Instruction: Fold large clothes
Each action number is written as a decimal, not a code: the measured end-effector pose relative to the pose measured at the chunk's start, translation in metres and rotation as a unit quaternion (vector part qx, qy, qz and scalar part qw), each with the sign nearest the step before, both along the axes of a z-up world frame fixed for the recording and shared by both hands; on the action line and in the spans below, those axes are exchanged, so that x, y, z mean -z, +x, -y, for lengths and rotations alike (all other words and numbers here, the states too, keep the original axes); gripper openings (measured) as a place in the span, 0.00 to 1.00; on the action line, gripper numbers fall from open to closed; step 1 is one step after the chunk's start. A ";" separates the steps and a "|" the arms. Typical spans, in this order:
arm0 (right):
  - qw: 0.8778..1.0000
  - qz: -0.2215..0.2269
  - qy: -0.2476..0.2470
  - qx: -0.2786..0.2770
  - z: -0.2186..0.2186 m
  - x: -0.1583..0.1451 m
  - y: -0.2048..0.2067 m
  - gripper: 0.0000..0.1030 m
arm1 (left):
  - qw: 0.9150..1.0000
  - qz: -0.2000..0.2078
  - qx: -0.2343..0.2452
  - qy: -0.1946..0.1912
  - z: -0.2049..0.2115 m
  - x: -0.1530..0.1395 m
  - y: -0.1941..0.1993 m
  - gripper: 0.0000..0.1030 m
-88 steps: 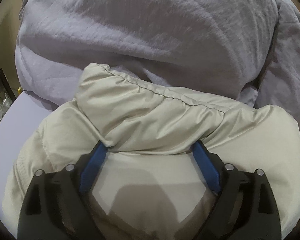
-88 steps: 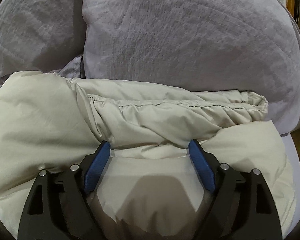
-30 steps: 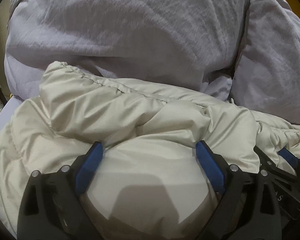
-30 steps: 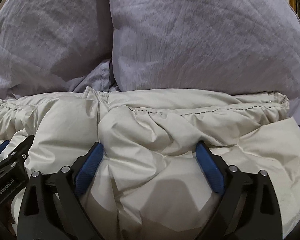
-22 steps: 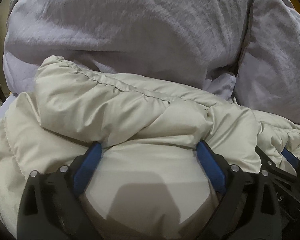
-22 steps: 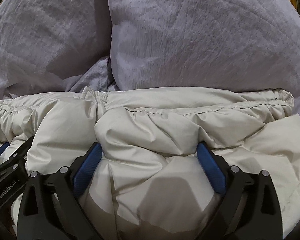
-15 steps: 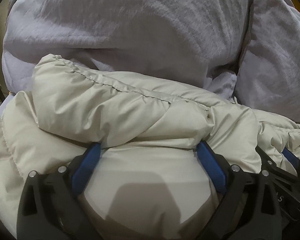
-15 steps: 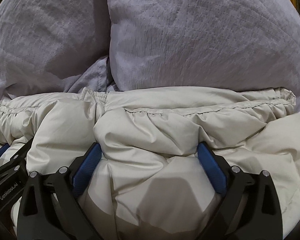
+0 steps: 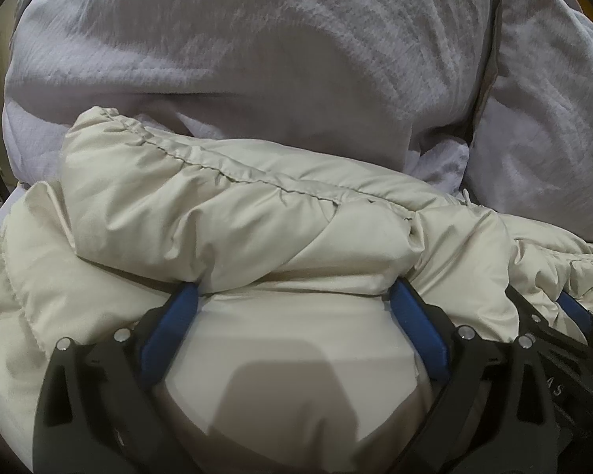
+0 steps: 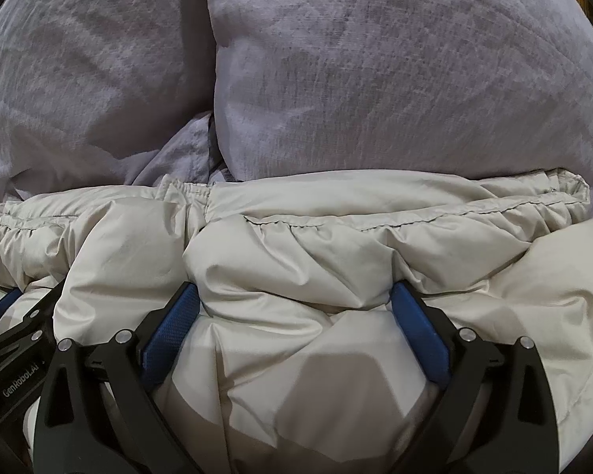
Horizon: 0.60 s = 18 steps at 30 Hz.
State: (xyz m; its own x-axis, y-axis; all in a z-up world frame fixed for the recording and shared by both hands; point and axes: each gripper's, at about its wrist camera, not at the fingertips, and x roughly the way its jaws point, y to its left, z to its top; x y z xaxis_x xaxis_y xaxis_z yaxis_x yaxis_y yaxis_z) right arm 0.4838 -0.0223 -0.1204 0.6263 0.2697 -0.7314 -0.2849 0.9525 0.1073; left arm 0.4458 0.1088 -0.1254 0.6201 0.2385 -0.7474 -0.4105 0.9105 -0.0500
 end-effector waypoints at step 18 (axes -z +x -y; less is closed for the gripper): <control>0.993 0.010 -0.060 0.104 0.120 -0.028 0.009 0.96 | 0.999 -0.008 -0.038 0.023 -0.075 -0.047 -0.031 0.94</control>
